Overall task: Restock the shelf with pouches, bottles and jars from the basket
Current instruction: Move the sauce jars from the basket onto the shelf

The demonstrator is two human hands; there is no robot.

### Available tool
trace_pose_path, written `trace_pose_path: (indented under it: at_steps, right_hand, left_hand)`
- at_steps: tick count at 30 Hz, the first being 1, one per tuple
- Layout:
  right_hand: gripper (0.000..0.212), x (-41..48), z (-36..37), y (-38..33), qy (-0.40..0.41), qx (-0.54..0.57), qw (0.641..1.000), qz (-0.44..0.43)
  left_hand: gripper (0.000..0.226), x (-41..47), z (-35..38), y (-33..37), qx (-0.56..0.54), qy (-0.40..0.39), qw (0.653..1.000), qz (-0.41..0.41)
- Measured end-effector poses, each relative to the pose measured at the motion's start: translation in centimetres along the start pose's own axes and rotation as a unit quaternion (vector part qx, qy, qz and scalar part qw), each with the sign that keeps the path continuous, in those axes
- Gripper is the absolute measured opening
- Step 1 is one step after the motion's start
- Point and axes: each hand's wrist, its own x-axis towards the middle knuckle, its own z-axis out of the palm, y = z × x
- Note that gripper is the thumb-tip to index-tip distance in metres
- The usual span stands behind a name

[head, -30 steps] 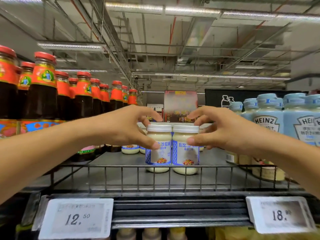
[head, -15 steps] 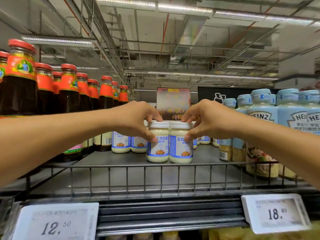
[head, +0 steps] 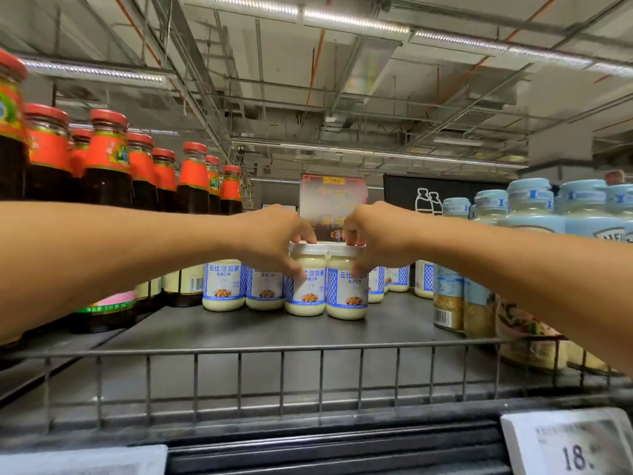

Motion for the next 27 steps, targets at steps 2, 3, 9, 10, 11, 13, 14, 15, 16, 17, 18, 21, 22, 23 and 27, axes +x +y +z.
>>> trace_pose_path:
  at_steps: [2, 3, 9, 10, 11, 13, 14, 15, 16, 17, 18, 21, 22, 23, 27]
  right_hand:
    - [0.045, 0.7, 0.1, -0.1, -0.009, -0.010, 1.000, 0.000]
    - [0.046, 1.1, 0.2, -0.1, -0.012, -0.015, 1.000, 0.002]
    - [0.046, 2.7, 0.7, 0.1, -0.034, 0.005, 0.999, 0.028]
    - [0.046, 2.8, 0.8, 0.0, -0.036, 0.002, 0.999, 0.030]
    - [0.047, 2.9, 0.9, -0.1, -0.038, -0.001, 0.999, 0.031]
    - [0.049, 3.1, 1.0, -0.3, -0.042, -0.010, 0.998, 0.035]
    - [0.051, 3.2, 1.0, -0.5, -0.044, -0.014, 0.998, 0.039]
    - [0.052, 3.2, 1.1, -0.6, -0.046, -0.016, 0.998, 0.044]
    - [0.053, 3.3, 1.1, -0.7, -0.047, -0.018, 0.998, 0.049]
    - [0.053, 3.3, 1.2, -0.8, -0.046, -0.019, 0.997, 0.053]
    - [0.052, 3.3, 1.2, -0.9, -0.043, -0.021, 0.997, 0.056]
    - [0.055, 3.1, 1.5, -1.0, -0.040, -0.018, 0.997, 0.061]
    - [0.056, 3.0, 1.6, -1.0, -0.042, -0.018, 0.997, 0.060]
    - [0.058, 2.8, 1.6, -1.0, -0.040, -0.020, 0.997, 0.059]
    - [0.057, 2.0, 1.1, -0.7, -0.016, -0.022, 0.998, 0.054]
  left_hand:
    - [0.072, 0.4, 0.3, -0.3, 0.003, -0.001, 1.000, 0.002]
    - [0.073, 0.5, 0.4, -0.4, 0.004, 0.000, 1.000, 0.002]
    - [0.073, 1.3, 1.2, -1.1, 0.003, 0.004, 1.000, 0.004]
    - [0.073, 1.4, 1.4, -1.2, 0.003, 0.005, 1.000, 0.004]
    - [0.073, 1.5, 1.6, -1.3, 0.004, 0.005, 1.000, 0.004]
    - [0.073, 1.7, 1.8, -1.4, 0.002, 0.001, 1.000, 0.001]
    - [0.073, 1.8, 1.8, -1.5, -0.002, -0.001, 1.000, 0.000]
    - [0.072, 1.9, 1.8, -1.6, -0.006, -0.004, 1.000, -0.001]
    - [0.073, 1.9, 1.8, -1.6, -0.008, -0.006, 1.000, -0.001]
    - [0.073, 1.9, 1.8, -1.6, -0.007, -0.007, 1.000, 0.000]
    - [0.072, 1.9, 1.8, -1.6, -0.004, -0.007, 1.000, 0.001]
    - [0.072, 1.8, 1.6, -1.5, -0.002, -0.016, 1.000, 0.001]
    - [0.072, 1.8, 1.5, -1.4, -0.005, -0.022, 1.000, 0.000]
    - [0.072, 1.8, 1.3, -1.4, -0.008, -0.029, 1.000, 0.000]
    - [0.071, 1.9, 0.5, -1.0, -0.031, -0.031, 0.999, 0.005]
